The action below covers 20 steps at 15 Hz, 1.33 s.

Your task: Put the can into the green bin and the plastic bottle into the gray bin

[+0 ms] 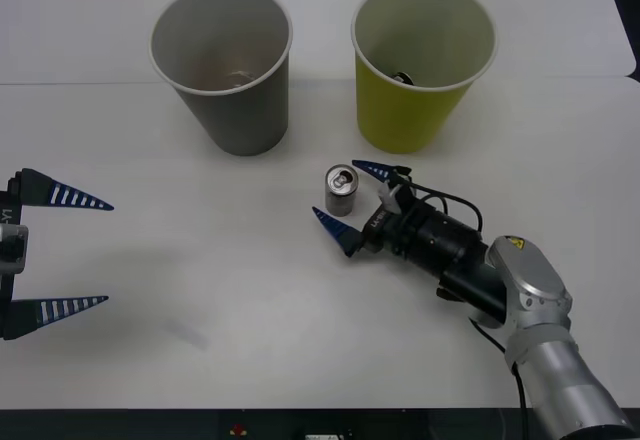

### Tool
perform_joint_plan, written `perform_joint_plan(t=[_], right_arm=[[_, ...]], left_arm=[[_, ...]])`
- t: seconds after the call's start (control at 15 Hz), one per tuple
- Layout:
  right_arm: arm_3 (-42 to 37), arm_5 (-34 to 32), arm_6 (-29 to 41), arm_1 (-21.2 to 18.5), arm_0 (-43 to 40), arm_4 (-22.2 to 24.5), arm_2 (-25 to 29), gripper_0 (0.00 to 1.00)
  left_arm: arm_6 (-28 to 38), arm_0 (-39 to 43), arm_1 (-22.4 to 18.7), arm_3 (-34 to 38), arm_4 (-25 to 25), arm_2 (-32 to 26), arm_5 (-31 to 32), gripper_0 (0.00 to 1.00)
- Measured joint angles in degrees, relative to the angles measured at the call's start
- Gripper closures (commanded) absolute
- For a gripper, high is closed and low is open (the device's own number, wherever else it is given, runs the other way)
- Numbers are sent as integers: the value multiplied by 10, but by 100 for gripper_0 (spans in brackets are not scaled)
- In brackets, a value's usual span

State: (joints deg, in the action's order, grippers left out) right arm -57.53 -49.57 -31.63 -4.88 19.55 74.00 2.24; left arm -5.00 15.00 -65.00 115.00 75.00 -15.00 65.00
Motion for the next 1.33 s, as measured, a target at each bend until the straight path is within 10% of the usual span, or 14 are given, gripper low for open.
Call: perform_joint_plan(t=[0.27, 0.47, 0.53, 1.33], right_arm=[[40, -19, -14, 11, 20, -2, 15, 0], [41, -19, -19, 11, 21, -3, 15, 92], [41, -19, -19, 11, 21, -6, 15, 100], [30, -22, 10, -2, 21, -7, 2, 100]], left_arm=[[0, 0, 0, 0, 0, 0, 0, 0], [0, 0, 0, 0, 0, 0, 0, 0], [0, 0, 0, 0, 0, 0, 0, 0], [0, 0, 0, 0, 0, 0, 0, 0]])
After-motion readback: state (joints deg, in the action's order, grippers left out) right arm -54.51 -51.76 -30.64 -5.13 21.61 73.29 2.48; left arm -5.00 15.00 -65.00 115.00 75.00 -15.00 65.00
